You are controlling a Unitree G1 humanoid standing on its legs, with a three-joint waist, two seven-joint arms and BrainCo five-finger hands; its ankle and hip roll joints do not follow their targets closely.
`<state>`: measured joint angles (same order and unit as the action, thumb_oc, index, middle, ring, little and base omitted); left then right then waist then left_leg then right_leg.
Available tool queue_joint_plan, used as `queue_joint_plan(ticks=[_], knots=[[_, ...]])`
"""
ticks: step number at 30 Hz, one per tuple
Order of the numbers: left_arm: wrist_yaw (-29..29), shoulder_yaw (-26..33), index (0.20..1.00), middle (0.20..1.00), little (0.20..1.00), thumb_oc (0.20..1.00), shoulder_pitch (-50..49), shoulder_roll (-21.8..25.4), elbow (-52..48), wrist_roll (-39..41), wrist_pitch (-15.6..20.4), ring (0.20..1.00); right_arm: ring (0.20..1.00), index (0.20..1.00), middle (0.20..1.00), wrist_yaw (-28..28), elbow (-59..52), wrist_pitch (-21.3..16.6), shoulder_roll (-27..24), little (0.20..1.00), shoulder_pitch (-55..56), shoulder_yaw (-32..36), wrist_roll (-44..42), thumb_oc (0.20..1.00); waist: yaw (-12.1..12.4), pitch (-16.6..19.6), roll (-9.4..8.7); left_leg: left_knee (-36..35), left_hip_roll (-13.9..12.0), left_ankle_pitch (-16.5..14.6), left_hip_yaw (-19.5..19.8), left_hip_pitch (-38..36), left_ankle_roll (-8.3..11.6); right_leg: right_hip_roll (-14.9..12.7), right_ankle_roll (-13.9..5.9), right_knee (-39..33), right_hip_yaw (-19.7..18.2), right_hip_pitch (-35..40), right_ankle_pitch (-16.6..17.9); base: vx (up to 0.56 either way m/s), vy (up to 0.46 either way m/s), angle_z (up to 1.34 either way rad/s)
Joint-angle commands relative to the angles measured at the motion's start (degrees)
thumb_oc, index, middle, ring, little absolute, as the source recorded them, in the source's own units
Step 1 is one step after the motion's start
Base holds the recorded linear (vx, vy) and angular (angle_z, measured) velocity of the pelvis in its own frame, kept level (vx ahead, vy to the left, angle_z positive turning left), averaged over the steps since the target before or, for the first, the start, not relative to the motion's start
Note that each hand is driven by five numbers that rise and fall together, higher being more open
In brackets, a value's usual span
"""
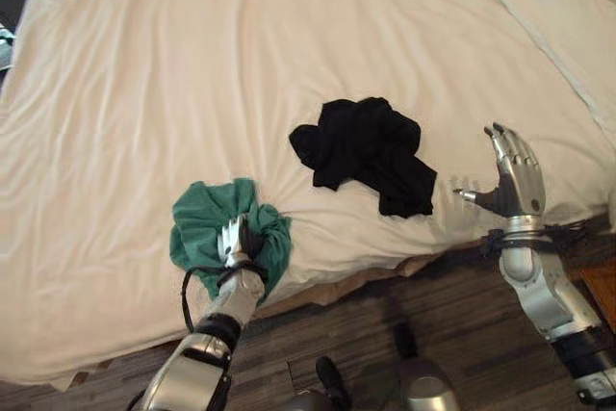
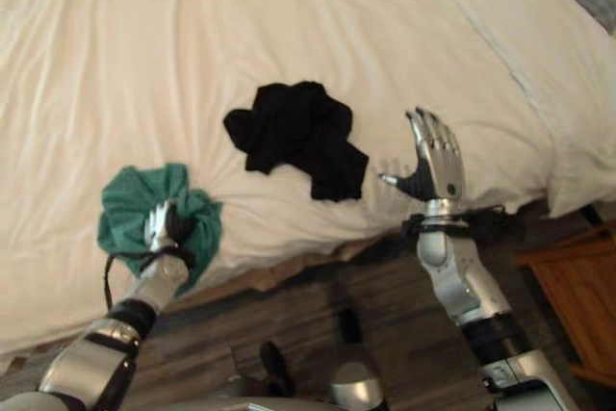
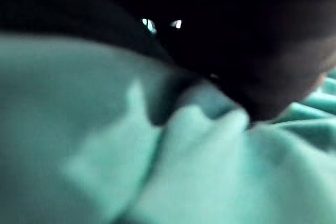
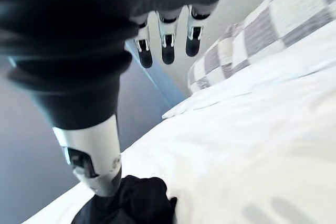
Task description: Tidy up the quilt and then pick up the clothes from the bed and put them into the laundry hamper.
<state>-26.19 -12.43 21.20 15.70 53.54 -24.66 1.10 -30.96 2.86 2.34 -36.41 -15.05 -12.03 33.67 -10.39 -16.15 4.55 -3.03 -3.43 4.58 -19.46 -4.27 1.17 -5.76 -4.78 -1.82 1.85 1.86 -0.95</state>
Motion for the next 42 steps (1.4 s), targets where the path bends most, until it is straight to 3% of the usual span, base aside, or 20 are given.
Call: queue_joint_plan(ticks=[1,5,9,10,17,18,19,21,26,28,30,33,42], knots=[[6.85,-1.52,0.2,0.2,0.2,0.2,-19.03,1.01,14.66,4.2,-6.04,0.2,1.0,1.0,1.0,1.27,2.69,-1.1,-1.04,1.0,-9.22,-1.94,0.76,1.0,6.04,1.83,-2.22,-1.97,-4.43,-4.86,1.46,1.46,5.42,-3.45,-4.01,-0.18,2.42,-4.83,-0.7,-0.01,-0.074,0.42],[7.25,-1.59,0.2,0.2,0.2,0.2,-20.97,0.93,14.54,4.93,-5.22,0.2,1.0,1.0,1.0,3.06,10.74,-0.6,-1.21,1.0,-15.07,-6.54,-0.04,1.0,7.65,1.66,-1.87,-1.97,-4.4,-4.4,2.86,1.64,5.71,-3.77,-3.93,-0.22,4.26,-3.84,-0.97,-0.01,-0.052,0.35],[7.6,-7.57,0.2,0.2,0.2,0.2,-21.04,-0.23,13.82,4.9,-2.78,0.2,1.0,1.0,1.0,5.8,35.98,0.13,1.6,1.0,-29.15,-17.32,-2.93,1.0,10.83,0.93,-0.44,-1.97,-3.86,-2.77,6.05,4.43,6.71,-4.48,-4.03,-0.65,8.02,-4.0,-0.84,-0.07,-0.043,0.52],[7.59,-7.48,0.2,0.2,0.2,0.2,-21.0,-0.28,13.85,4.92,-2.76,0.2,1.0,1.0,1.0,5.64,36.36,-0.02,1.71,1.0,-29.45,-17.54,-3.01,1.0,10.65,0.93,-0.41,-1.97,-3.86,-2.75,6.15,4.53,6.71,-4.48,-4.03,-0.68,8.12,-4.03,-0.82,-0.05,-0.005,0.94],[8.98,-12.21,0.2,0.2,0.2,0.2,-19.93,-2.21,13.67,5.09,-1.13,0.2,1.0,1.0,1.0,13.2,61.16,1.18,12.79,1.0,-31.81,-23.03,-5.89,1.0,12.43,1.17,1.01,-1.97,-3.85,-1.59,7.48,6.52,7.22,-4.24,-3.98,-1.92,9.57,-3.88,-0.64,-0.02,-0.005,0.31],[9.4,-12.68,0.2,0.2,0.2,0.2,-19.89,-2.16,13.7,4.8,-1.08,0.2,0.733,0.733,0.733,14.34,63.62,1.48,13.66,0.733,-31.39,-22.82,-6.34,0.733,12.53,1.24,1.03,-1.97,-3.82,-1.53,7.66,6.56,7.24,-4.24,-3.97,-2.07,9.6,-3.73,-0.67,0.01,-0.003,0.15],[9.9,-13.3,0.2,0.2,0.2,0.2,-19.67,-2.23,13.72,4.32,-0.92,0.2,0.2,0.2,0.2,15.38,66.82,2.02,14.74,0.2,-30.29,-22.28,-6.91,0.2,12.6,1.38,1.13,-1.97,-3.74,-1.5,7.92,6.58,7.22,-4.26,-3.95,-2.13,9.76,-3.52,-0.76,0.02,0.007,0.1],[11.2,-13.97,0.2,0.2,0.2,0.2,-19.25,-1.87,13.8,3.35,-1.03,0.2,0.2,0.2,0.2,17.35,70.95,2.51,14.5,0.2,-27.94,-18.98,-10.16,0.2,12.73,1.82,1.34,-1.97,-3.52,-1.58,8.37,6.52,7.21,-4.53,-4.02,-2.39,10.53,-2.88,-0.77,0.04,0.02,0.1],[12.26,-13.59,0.2,0.2,0.2,0.2,-18.56,-1.51,13.73,2.76,-1.24,0.2,0.2,0.2,0.2,18.03,69.43,1.91,12.44,0.2,-22.6,-14.46,-14.66,0.2,12.19,2.18,1.05,-1.97,-3.17,-2.09,8.36,6.18,6.95,-4.97,-4.39,-2.6,10.67,-2.43,-0.55,0.02,0.039,0.11],[13.72,-11.27,0.2,0.2,0.2,0.2,-18.01,-0.3,14.34,1.18,-1.82,0.2,0.2,0.2,0.2,19.36,63.15,0.23,10.79,0.2,-11.42,-8.41,-19.8,0.2,9.81,2.62,-0.71,-1.97,-2.73,-3.61,7.27,5.23,6.02,-5.27,-4.89,-2.51,9.39,-2.66,-0.07,0.01,0.102,-0.02],[14.03,-10.58,0.2,0.2,0.2,0.2,-17.97,0.05,14.63,0.86,-2.02,0.2,0.2,0.2,0.2,20.02,61.37,0.01,10.71,0.2,-8.14,-6.66,-21.0,0.2,9.29,2.84,-1.32,-1.97,-2.57,-4.12,6.74,4.75,5.76,-5.37,-5.09,-2.5,8.74,-2.64,0.08,0.02,0.105,-0.05],[15.03,-7.43,0.2,0.2,0.2,0.2,-18.23,1.13,14.97,1.12,-2.53,0.2,0.2,0.2,0.2,21.67,57.15,-0.49,12.15,0.2,3.15,-1.69,-24.03,0.2,6.45,3.9,-3.55,-1.97,-2.12,-5.86,4.48,2.84,4.86,-5.51,-5.79,-1.94,6.01,-3.23,0.69,0.02,0.118,-0.38],[15.86,-4.01,0.2,0.2,0.2,0.2,-16.48,3.91,15.65,3.74,-2.99,0.2,0.2,0.2,0.2,23.13,66.71,1.7,18.86,0.2,13.01,-0.5,-21.04,0.2,4.29,5.23,-7.4,-1.97,-0.99,-7.99,1.75,-0.62,2.96,-6.22,-7.31,1.57,2.5,-4.39,1.39,-0.02,0.099,-0.38]])
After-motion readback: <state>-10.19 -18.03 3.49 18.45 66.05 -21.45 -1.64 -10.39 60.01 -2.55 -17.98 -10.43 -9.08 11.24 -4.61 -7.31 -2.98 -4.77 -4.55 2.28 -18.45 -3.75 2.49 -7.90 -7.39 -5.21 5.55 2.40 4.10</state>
